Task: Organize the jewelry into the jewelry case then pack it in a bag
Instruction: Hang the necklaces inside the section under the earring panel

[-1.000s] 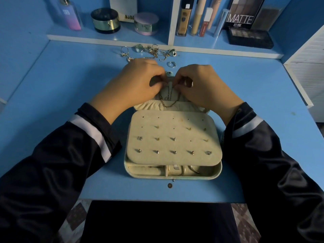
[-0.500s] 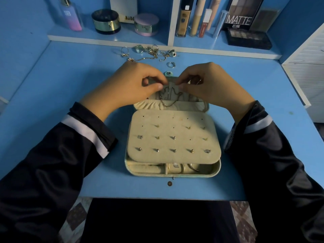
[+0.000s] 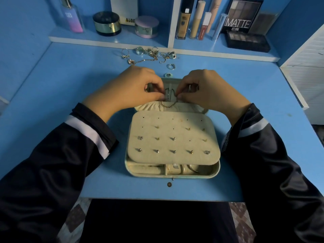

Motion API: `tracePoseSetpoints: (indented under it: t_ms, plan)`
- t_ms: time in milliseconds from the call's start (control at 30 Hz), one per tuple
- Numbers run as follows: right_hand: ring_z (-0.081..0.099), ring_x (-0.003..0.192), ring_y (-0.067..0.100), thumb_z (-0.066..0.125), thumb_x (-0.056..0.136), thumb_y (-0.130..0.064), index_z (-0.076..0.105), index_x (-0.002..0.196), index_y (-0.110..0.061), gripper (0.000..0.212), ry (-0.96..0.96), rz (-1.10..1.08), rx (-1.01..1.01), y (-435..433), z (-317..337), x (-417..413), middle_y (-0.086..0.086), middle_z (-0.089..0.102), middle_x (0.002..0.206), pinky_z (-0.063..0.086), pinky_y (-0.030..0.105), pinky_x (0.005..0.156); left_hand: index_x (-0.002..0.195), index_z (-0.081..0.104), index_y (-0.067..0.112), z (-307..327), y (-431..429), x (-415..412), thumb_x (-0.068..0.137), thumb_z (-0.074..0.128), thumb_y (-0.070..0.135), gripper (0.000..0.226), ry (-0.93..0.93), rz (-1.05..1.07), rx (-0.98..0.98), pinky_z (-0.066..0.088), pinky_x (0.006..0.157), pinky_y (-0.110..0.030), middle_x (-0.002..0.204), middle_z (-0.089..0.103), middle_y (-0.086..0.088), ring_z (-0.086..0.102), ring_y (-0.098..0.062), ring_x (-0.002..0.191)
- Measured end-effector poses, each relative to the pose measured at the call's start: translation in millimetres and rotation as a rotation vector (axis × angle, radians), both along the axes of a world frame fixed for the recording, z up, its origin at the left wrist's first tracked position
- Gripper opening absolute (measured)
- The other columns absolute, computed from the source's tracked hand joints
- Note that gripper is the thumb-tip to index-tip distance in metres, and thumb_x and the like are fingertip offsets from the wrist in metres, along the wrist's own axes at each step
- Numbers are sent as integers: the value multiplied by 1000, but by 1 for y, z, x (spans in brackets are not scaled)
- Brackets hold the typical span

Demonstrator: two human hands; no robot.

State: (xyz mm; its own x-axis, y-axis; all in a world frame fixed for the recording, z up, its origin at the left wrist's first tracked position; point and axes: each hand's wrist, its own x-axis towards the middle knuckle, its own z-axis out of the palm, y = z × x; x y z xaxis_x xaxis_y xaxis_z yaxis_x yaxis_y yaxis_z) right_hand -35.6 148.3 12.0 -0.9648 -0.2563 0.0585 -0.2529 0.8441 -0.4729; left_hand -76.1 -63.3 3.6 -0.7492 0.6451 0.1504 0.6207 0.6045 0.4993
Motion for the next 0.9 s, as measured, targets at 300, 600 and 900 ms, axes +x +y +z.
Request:
tracePoseSetpoints:
  t_ms: [300, 600, 900]
  plan:
    - [48, 61, 0, 74, 83, -20, 74, 86, -22, 4, -47, 27, -86, 4, 6, 3, -10, 59, 81, 36, 8, 60, 85, 72, 33, 3, -4, -3, 84, 75, 30, 4, -89, -7, 29, 48, 78, -40, 87, 65, 3, 56, -16, 77]
    - [48, 61, 3, 79, 78, -31, 74, 84, -18, 16, -146, 90, -154, -7, 7, 9, -2, 65, 79, 41, 17, 59, 85, 70, 30, 1, -2, -1, 87, 72, 27, 4, -140, -58, -15, 49, 80, -45, 85, 63, 5, 57, -19, 78]
    - [47, 57, -2, 74, 83, -23, 72, 81, -14, 9, -34, -27, -138, -7, -1, 3, -10, 57, 70, 37, 12, 57, 89, 73, 29, 0, -6, -6, 86, 72, 29, 3, -147, -26, 41, 42, 68, -23, 82, 63, 11, 51, -3, 68]
